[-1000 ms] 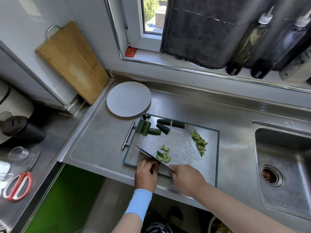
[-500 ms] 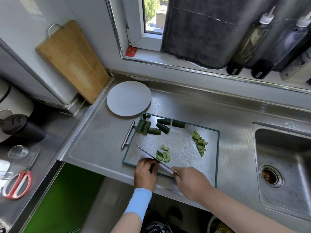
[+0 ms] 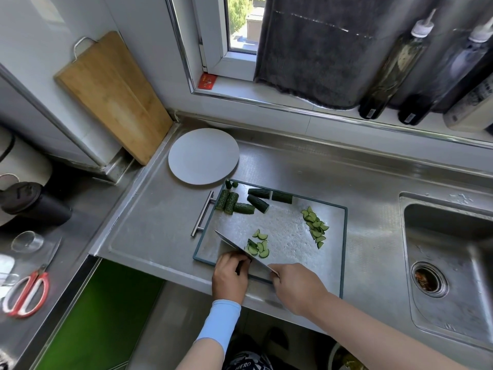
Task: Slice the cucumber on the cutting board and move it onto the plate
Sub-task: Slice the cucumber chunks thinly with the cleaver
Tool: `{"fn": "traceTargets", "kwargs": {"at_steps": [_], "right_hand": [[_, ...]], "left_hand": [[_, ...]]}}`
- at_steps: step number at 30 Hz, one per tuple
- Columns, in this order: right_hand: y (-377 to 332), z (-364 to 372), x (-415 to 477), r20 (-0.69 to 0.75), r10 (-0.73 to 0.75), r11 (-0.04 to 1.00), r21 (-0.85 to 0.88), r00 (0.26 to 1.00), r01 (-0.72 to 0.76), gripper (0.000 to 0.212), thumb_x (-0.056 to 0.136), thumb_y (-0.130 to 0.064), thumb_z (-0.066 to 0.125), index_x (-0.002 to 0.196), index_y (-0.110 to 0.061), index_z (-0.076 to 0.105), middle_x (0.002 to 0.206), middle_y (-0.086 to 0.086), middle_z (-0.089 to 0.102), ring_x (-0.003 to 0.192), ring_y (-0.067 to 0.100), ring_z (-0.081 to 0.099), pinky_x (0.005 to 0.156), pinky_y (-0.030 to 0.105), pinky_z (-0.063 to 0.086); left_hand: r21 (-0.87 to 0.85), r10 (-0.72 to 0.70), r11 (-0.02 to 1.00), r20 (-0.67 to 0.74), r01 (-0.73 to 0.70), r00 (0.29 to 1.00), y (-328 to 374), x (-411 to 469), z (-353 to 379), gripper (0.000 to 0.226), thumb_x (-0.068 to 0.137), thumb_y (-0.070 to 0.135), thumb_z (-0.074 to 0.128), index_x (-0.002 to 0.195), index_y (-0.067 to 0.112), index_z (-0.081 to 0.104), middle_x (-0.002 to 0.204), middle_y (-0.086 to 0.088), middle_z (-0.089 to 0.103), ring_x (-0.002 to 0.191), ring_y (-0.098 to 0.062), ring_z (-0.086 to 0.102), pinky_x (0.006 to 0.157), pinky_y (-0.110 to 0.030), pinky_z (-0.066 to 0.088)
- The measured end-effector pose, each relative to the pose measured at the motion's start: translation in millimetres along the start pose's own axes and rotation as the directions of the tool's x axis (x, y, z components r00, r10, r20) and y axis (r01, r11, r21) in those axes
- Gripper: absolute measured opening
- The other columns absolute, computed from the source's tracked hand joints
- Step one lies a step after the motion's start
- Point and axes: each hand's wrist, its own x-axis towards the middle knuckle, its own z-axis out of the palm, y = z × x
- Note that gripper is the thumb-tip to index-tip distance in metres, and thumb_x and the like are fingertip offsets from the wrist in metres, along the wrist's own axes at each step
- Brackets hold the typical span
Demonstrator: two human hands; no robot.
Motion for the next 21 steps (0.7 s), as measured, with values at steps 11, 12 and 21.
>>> {"fn": "traceTargets", "kwargs": {"at_steps": [11,12,21], "right_hand": [[-3,-1,5,-0.006,0.001,1.0,0.02,1.0,-0.001,0.035,0.099,-0.025,0.038,0.064,-0.028,0.037,0.063,-0.005,0.046,0.064,0.018,0.045,0.053,0.028,0.031],[-2,-1,3,-0.007,0.002,1.0,0.029,1.0,-0.002,0.035,0.099,-0.025,0.038,0.064,-0.029,0.037,0.062,-0.005,0.046,0.062,0.017,0.044,0.053,0.029,0.031],[5,-3,-11,-0.014,-0.005,0.996,0.088,1.0,0.006,0.038,0.102,-0.028,0.038,0.065,-0.029,0.036,0.059,-0.004,0.045,0.054,0.014,0.039,0.055,0.028,0.032]], "left_hand": [[0.006,-0.021,1.0,0.018,0.02,1.0,-1,-1,0,0.018,0.071,-0.001,0.079,0.08,0.014,0.073,0.084,0.001,0.064,0.085,-0.012,0.054,0.08,-0.01,0.037],[0.005,-0.02,1.0,0.019,0.02,1.0,-1,-2,0,0.018,0.071,-0.001,0.079,0.08,0.014,0.073,0.084,0.001,0.064,0.084,-0.013,0.054,0.08,-0.01,0.037],[-0.015,-0.033,0.999,0.016,0.033,0.999,-2,-2,-2,0.014,0.073,0.003,0.08,0.081,0.013,0.074,0.085,0.001,0.064,0.084,-0.014,0.058,0.083,-0.011,0.04]]}}
